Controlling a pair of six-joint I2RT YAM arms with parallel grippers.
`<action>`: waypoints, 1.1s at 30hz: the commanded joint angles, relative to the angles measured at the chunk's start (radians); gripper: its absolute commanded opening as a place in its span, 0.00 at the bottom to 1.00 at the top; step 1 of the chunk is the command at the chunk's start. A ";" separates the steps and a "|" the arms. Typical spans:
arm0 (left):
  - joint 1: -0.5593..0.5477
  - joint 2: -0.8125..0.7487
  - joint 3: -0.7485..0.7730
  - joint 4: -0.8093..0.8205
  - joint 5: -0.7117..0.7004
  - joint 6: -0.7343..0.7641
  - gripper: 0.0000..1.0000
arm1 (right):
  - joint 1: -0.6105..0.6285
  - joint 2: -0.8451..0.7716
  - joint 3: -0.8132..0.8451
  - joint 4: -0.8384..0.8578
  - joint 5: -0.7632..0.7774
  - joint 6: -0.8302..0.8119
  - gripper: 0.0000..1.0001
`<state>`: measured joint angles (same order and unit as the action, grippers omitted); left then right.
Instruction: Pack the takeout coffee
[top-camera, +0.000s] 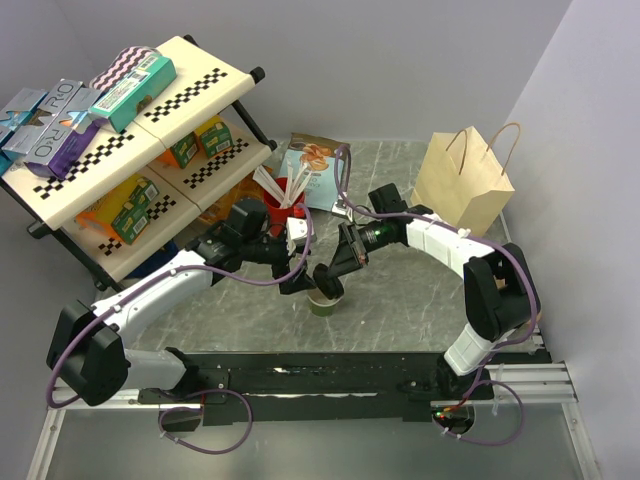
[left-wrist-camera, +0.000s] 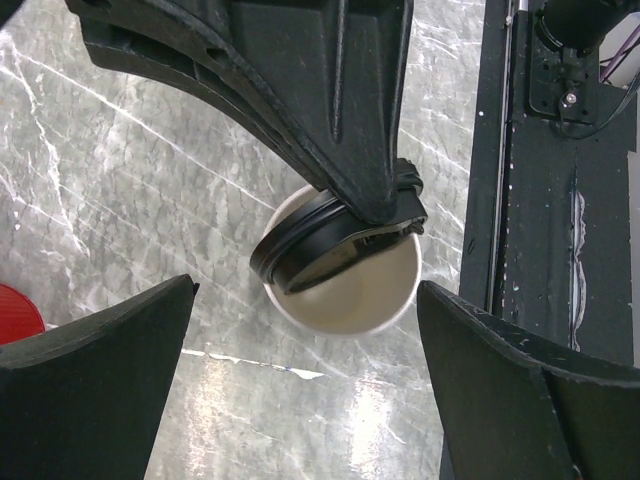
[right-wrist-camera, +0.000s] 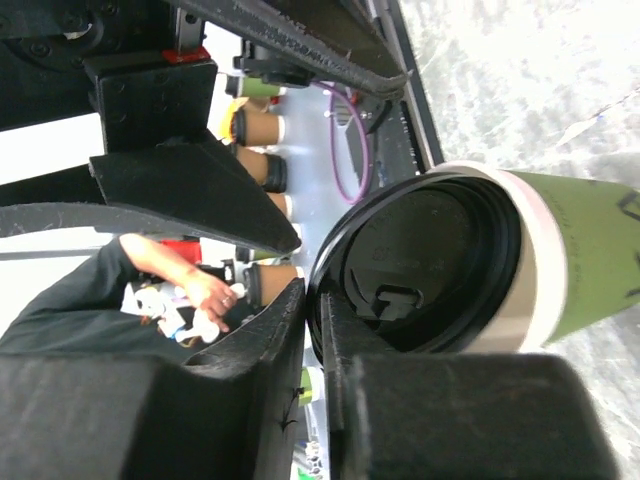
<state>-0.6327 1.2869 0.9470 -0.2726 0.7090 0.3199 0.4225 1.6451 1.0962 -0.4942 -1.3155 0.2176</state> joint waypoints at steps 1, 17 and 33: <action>-0.005 -0.006 -0.007 0.033 0.003 0.014 0.99 | -0.010 0.012 0.047 -0.055 0.041 -0.057 0.22; -0.005 -0.008 -0.033 0.049 0.001 0.015 0.99 | -0.011 0.018 0.114 -0.161 0.154 -0.173 0.29; -0.005 0.023 -0.042 0.113 0.014 -0.045 0.99 | -0.014 0.019 0.129 -0.181 0.223 -0.210 0.41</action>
<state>-0.6327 1.2984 0.9047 -0.2157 0.7025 0.2966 0.4164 1.6592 1.1793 -0.6643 -1.1336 0.0414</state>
